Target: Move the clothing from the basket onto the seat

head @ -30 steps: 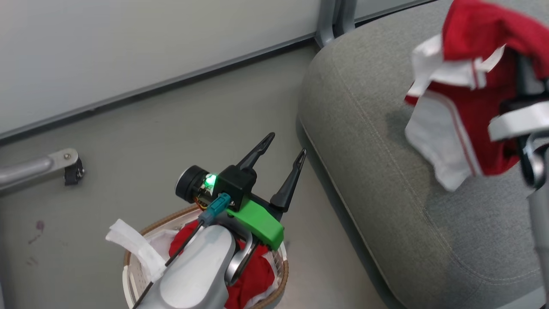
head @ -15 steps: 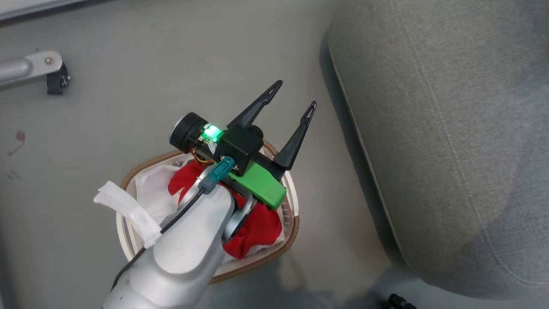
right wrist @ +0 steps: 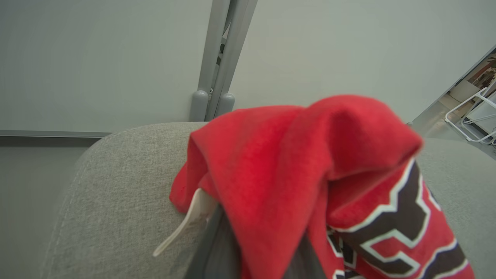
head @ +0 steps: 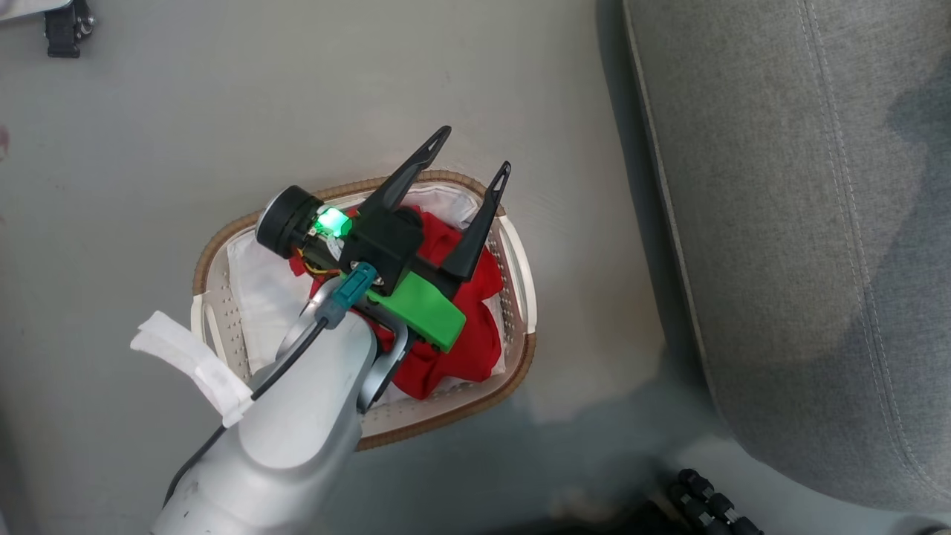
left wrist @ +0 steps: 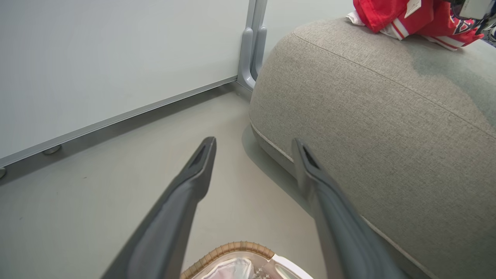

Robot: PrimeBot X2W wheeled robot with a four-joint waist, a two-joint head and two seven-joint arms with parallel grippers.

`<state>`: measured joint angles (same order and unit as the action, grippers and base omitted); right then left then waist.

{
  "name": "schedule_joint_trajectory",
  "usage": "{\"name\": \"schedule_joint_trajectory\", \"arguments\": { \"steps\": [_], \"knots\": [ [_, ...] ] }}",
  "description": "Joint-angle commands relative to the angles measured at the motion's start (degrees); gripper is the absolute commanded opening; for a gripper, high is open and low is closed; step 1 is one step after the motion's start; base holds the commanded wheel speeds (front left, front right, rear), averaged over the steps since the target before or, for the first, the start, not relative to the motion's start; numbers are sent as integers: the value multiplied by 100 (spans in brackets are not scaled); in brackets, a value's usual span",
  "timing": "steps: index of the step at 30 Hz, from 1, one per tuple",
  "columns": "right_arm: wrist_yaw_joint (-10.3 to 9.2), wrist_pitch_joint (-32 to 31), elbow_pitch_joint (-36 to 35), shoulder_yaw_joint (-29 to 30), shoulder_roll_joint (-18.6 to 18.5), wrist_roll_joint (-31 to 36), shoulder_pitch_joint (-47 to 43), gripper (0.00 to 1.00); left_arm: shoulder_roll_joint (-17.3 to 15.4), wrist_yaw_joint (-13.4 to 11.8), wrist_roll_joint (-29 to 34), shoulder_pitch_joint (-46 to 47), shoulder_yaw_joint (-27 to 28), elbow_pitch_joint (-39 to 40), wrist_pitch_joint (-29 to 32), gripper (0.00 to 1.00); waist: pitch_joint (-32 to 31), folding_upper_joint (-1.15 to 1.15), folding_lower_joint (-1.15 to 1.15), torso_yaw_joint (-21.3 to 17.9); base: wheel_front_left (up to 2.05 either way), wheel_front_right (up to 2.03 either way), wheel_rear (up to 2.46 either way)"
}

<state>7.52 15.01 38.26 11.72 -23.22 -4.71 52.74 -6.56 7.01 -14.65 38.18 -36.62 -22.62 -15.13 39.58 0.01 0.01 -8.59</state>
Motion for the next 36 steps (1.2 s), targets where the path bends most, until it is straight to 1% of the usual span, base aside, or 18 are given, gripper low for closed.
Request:
{"name": "schedule_joint_trajectory", "arguments": {
  "steps": [1, 3, 4, 5, 13, 19, 20, 26, 36],
  "knots": [
    [-6, 26, -69, -2, 20, 23, -136, 10, -34, -24, -7, -69, 28, -12, -4, 100, -66, -1, -1, -56, 0, 0, 0],
    [-6, 26, -174, -27, 145, 50, -272, 39, -35, -20, -26, -116, 36, -46, -3, 100, -135, -1, -1, -95, 0, 0, 0],
    [-6, 26, -219, -35, 191, 59, -337, 84, -30, -17, -41, -133, 35, -59, -4, 100, -176, -1, -1, -109, 0, 0, 0],
    [-6, 26, -270, -46, 231, 50, -382, 100, -26, -14, -53, -143, 40, -69, -3, 100, -210, -1, -1, -118, 0, 0, 0],
    [-6, 26, -747, -82, 629, 91, -929, 100, 37, -6, -196, -390, 248, -52, -3, 100, -627, -1, -1, -176, 0, 0, 0],
    [-6, 26, -1130, -29, 892, 194, -1466, 100, 77, -1, -219, -605, 424, -4, -3, 100, -990, -1, -1, -97, 0, 0, 0],
    [-6, 26, -1241, -9, 972, 186, -1640, 100, 96, 3, -220, -667, 477, 20, -3, 100, -1103, -1, -1, -54, 0, 0, 0],
    [-6, 26, -1494, -160, 1126, 362, -2123, 100, 149, 11, -243, -949, 723, 79, -3, 100, -1500, -1, -1, 77, 0, 0, 0],
    [-6, 26, -1915, -465, 1492, 499, -2643, 100, 296, 12, -326, -1559, 1288, 118, -3, 100, -2252, -1, -1, 398, 0, 0, 0]
  ]
}}
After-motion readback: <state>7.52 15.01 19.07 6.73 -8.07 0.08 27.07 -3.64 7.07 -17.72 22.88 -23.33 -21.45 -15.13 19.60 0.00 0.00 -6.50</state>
